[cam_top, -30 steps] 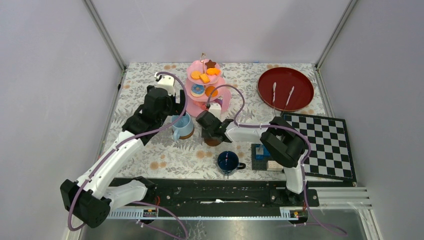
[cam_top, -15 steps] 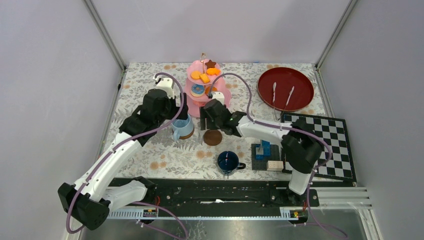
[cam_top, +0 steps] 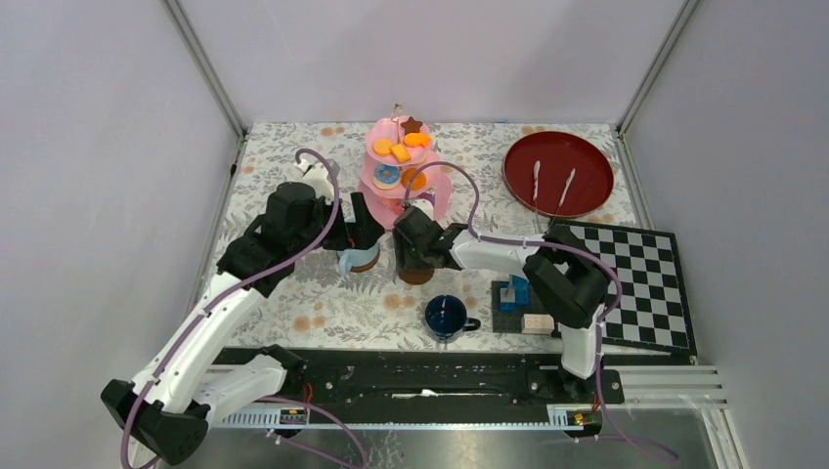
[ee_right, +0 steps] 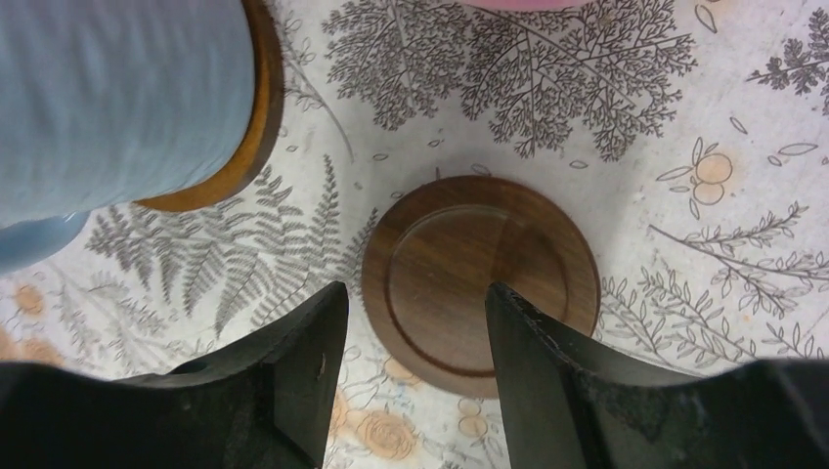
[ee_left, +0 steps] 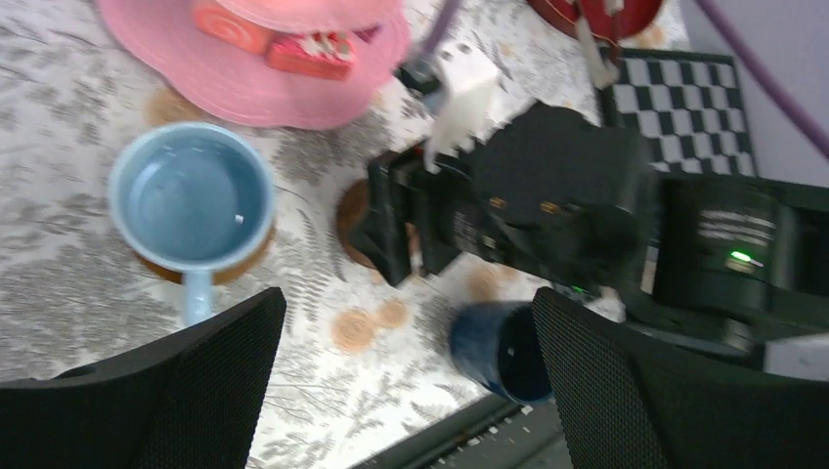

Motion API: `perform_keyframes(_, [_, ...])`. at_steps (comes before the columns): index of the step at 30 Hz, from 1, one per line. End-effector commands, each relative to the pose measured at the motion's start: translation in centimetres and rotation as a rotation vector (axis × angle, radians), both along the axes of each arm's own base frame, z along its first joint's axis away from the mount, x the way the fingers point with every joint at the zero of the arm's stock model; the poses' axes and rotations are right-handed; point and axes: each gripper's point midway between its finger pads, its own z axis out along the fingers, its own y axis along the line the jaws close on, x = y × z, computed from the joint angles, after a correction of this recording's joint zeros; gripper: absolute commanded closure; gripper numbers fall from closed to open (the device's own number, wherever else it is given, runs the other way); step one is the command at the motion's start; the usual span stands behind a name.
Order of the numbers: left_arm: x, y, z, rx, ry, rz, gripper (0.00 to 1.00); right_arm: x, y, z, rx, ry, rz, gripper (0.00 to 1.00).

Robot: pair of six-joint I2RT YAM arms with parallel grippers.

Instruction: Serve the afternoon tea

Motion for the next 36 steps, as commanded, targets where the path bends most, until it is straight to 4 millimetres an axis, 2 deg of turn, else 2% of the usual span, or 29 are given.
perform_keyframes(1, [-2.8,-2.6,0.9,-0.160,0.086,-0.125,0.01,2.3,-0.2,-1.1,-0.020,-0.079,-0.050,0.40])
perform_keyframes(5, [-4.4,-3.5,-0.3,-0.246,0.160,-0.141,0.01,4.0,-1.1,-2.1,-0.024,-0.108,-0.091,0.42])
perform_keyframes(10, [-6.2,-4.5,-1.9,-0.337,0.240,-0.137,0.01,5.3,-1.7,-0.4,-0.038,-0.175,-0.068,0.42])
perform_keyframes(13, [-7.0,-5.1,-2.5,-0.339,0.268,-0.133,0.01,5.7,-1.3,2.9,0.024,-0.199,-0.027,0.41])
perform_keyframes(16, [-8.2,-6.5,-3.0,-0.337,0.304,-0.131,0.01,5.0,-1.5,8.3,0.124,-0.205,0.026,0.34])
perform_keyframes(18, [-9.1,-7.8,-3.9,-0.313,0.333,-0.126,0.01,4.5,-3.2,12.0,0.141,-0.232,0.023,0.26])
perform_keyframes(20, [-10.3,-9.4,-5.2,-0.274,0.367,-0.120,0.02,4.0,-6.2,15.2,0.130,-0.276,-0.003,0.15])
perform_keyframes(23, [-12.0,-11.5,-7.6,-0.188,0.434,-0.078,0.07,3.2,-11.9,18.0,0.077,-0.333,-0.087,0.04])
perform_keyframes(26, [-13.4,-12.1,-11.0,-0.129,0.592,0.098,0.09,1.7,-16.6,20.4,0.067,-0.391,-0.180,0.00])
perform_keyframes(30, [-15.0,-13.4,-13.3,-0.133,0.725,0.242,0.10,-1.3,-18.7,22.3,0.153,-0.441,-0.218,0.00])
perform_keyframes(36, [-15.5,-15.2,-14.8,-0.233,0.821,0.397,0.14,-3.9,-19.7,21.9,0.204,-0.424,-0.213,0.00])
